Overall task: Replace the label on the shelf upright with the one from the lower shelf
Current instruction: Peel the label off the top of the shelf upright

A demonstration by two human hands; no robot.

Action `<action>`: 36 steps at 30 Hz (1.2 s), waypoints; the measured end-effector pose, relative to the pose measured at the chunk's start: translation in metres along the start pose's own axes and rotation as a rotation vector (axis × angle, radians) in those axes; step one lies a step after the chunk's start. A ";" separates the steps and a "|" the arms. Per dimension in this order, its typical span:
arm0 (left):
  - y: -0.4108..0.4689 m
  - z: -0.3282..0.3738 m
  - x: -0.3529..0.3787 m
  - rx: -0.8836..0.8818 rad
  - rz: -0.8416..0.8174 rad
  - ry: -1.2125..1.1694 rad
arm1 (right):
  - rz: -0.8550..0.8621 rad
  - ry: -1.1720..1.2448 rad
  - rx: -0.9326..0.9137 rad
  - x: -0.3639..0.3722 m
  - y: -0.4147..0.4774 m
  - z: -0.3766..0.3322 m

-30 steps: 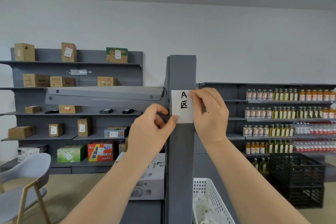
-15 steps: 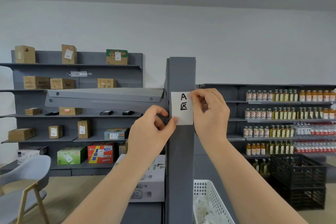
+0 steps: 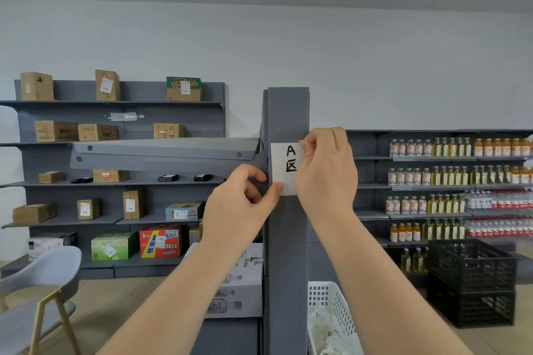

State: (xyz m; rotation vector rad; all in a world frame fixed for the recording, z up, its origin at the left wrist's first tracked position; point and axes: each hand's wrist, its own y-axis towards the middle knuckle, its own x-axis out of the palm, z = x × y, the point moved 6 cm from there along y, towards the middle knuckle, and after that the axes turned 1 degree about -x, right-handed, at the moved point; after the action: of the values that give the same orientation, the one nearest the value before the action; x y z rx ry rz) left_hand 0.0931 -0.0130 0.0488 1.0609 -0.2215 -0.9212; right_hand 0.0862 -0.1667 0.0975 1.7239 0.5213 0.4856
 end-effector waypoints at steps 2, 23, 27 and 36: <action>0.000 0.000 0.000 -0.004 -0.005 -0.004 | 0.002 -0.035 -0.020 0.002 0.001 -0.002; 0.001 0.000 -0.003 0.005 0.006 -0.016 | -0.247 0.292 0.193 0.007 -0.002 0.008; 0.002 0.009 -0.011 0.030 0.046 -0.157 | -0.359 0.322 0.157 0.008 -0.003 0.010; 0.015 0.029 -0.013 0.185 0.003 -0.101 | -0.520 0.372 0.061 0.004 -0.008 0.010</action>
State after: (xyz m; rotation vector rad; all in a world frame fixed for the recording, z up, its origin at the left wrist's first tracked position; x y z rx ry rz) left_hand 0.0769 -0.0201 0.0794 1.1848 -0.3984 -0.9662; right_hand 0.0945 -0.1712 0.0874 1.4798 1.2229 0.4144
